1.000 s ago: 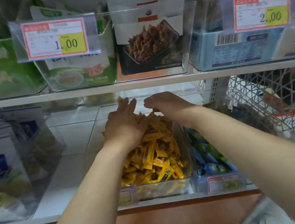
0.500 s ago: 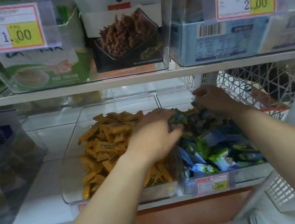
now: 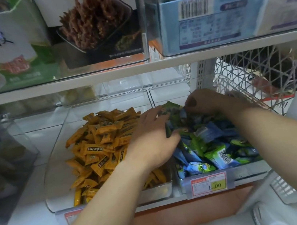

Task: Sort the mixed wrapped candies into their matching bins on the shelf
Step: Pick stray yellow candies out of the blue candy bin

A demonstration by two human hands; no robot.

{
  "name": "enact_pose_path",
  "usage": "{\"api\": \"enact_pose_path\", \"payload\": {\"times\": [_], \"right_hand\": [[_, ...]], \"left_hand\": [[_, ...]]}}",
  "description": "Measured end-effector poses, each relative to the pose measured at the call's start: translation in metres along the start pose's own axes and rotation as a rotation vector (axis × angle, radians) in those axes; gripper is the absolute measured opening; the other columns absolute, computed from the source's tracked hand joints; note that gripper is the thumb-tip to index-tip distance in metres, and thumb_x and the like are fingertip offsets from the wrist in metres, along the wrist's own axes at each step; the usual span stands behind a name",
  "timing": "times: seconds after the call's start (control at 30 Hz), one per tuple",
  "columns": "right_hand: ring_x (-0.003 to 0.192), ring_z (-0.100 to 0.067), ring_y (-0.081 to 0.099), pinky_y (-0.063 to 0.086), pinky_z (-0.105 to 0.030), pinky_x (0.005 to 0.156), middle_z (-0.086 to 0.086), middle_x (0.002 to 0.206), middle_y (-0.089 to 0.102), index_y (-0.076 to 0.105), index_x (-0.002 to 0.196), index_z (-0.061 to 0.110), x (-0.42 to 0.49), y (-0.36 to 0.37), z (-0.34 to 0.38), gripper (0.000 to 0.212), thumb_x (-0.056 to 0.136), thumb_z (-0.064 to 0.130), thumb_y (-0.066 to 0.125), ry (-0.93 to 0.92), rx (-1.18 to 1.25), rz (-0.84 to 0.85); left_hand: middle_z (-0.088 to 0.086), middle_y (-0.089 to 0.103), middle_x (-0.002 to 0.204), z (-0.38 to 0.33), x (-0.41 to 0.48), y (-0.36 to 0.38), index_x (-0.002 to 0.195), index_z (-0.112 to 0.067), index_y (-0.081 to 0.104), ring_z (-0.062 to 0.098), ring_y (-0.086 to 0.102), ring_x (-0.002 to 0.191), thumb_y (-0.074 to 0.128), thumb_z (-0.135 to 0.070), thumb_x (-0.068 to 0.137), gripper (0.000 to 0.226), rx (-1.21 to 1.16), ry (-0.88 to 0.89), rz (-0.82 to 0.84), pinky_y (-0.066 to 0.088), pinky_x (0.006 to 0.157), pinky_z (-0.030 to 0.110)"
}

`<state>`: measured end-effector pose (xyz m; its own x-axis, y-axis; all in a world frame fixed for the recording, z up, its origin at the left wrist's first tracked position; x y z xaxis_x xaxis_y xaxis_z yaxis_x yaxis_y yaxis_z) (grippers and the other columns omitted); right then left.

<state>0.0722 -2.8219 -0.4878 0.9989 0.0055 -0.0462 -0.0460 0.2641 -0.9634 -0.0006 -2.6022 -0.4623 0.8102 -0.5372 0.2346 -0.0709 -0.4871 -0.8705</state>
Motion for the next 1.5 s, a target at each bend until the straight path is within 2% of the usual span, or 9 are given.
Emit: {"api": "enact_pose_path", "payload": {"times": [0.2,0.37,0.53,0.7,0.8,0.93,1.17,1.3,1.5], "right_hand": [[0.073,0.004,0.067,0.049,-0.02,0.068,0.015,0.078,0.075,0.077,0.084,0.027,-0.045,-0.044,0.0,0.024,0.081,0.051,0.078,-0.01,0.506,-0.309],[0.083,-0.003,0.072,0.051,-0.015,0.069,0.006,0.088,0.077,0.076,0.091,0.023,-0.076,-0.051,0.049,0.015,0.079,0.025,0.085,-0.182,0.784,-0.159],[0.082,-0.013,0.073,0.055,-0.02,0.07,-0.003,0.088,0.078,0.077,0.087,0.019,-0.069,-0.039,0.078,0.006,0.088,0.014,0.074,-0.231,0.986,-0.057],[0.098,-0.012,0.061,0.046,-0.03,0.079,0.009,0.111,0.064,0.07,0.106,0.032,-0.033,-0.001,0.053,0.022,0.092,0.048,0.064,-0.135,0.177,-0.061],[0.086,-0.012,0.059,0.047,-0.033,0.079,0.008,0.094,0.061,0.066,0.089,0.032,-0.024,0.022,0.038,0.015,0.092,0.047,0.064,-0.113,0.012,0.163],[0.093,-0.025,0.061,0.052,-0.037,0.081,-0.001,0.109,0.065,0.06,0.081,0.027,-0.018,-0.002,0.0,0.015,0.089,0.039,0.062,0.054,-0.288,0.044],[0.092,-0.017,0.058,0.041,-0.027,0.078,0.002,0.111,0.064,0.065,0.092,0.037,-0.023,-0.035,-0.004,0.009,0.085,0.037,0.07,0.048,-0.008,-0.265],[0.12,-0.021,0.055,0.043,-0.031,0.096,0.001,0.141,0.05,0.05,0.141,0.035,-0.017,0.009,0.031,0.055,0.09,0.049,0.065,-0.015,0.082,0.141],[0.088,-0.02,0.058,0.049,-0.033,0.074,0.0,0.104,0.061,0.063,0.087,0.026,-0.021,-0.002,0.015,0.019,0.082,0.042,0.071,0.061,-0.251,-0.004]], "left_hand": [[-0.004,0.046,0.145,-0.001,0.001,-0.004,0.141,-0.029,0.048,0.02,0.037,0.135,0.056,-0.049,0.088,0.057,-0.063,0.014,-0.075,0.029,0.102,0.026],[-0.007,0.05,0.145,-0.009,0.002,-0.019,0.151,-0.04,0.025,0.014,0.045,0.129,0.064,-0.045,0.091,0.072,-0.205,0.051,-0.222,0.037,0.099,0.026],[-0.01,0.066,0.097,-0.009,-0.002,-0.04,0.111,-0.031,0.059,0.009,0.062,0.085,0.07,-0.03,0.088,0.025,-0.347,0.098,-0.406,0.052,0.078,0.035],[-0.009,0.065,0.079,0.026,-0.007,-0.044,0.102,-0.035,0.058,0.01,0.063,0.065,0.072,-0.042,0.085,0.023,-0.374,-0.109,-0.404,0.056,0.063,0.038],[-0.011,0.065,0.075,0.03,-0.01,-0.045,0.102,-0.037,0.058,0.006,0.061,0.06,0.068,-0.048,0.081,0.026,-0.385,-0.106,-0.394,0.054,0.057,0.034],[-0.011,0.066,0.075,0.033,-0.011,-0.043,0.102,-0.038,0.058,0.003,0.061,0.062,0.072,-0.044,0.084,0.024,-0.352,-0.087,-0.355,0.056,0.06,0.033],[-0.009,0.065,0.072,0.037,-0.01,-0.042,0.1,-0.038,0.059,0.004,0.059,0.059,0.072,-0.042,0.083,0.022,-0.392,-0.083,-0.345,0.048,0.055,0.026],[-0.009,0.064,0.07,0.029,-0.011,-0.04,0.1,-0.037,0.058,0.003,0.058,0.059,0.072,-0.039,0.085,0.02,-0.372,-0.056,-0.334,0.041,0.053,0.023],[-0.007,0.063,0.07,0.032,-0.011,-0.04,0.099,-0.038,0.058,0.004,0.057,0.055,0.071,-0.039,0.085,0.019,-0.397,-0.057,-0.338,0.04,0.051,0.021]]}}
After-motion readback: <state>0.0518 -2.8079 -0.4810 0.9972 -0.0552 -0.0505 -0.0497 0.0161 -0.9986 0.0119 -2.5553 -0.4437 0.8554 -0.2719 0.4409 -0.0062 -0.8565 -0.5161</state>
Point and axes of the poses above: each hand's wrist, its own x-axis towards the middle knuckle, its own y-axis out of the palm, z = x × y, the point moved 6 cm from there along x, towards the middle knuckle
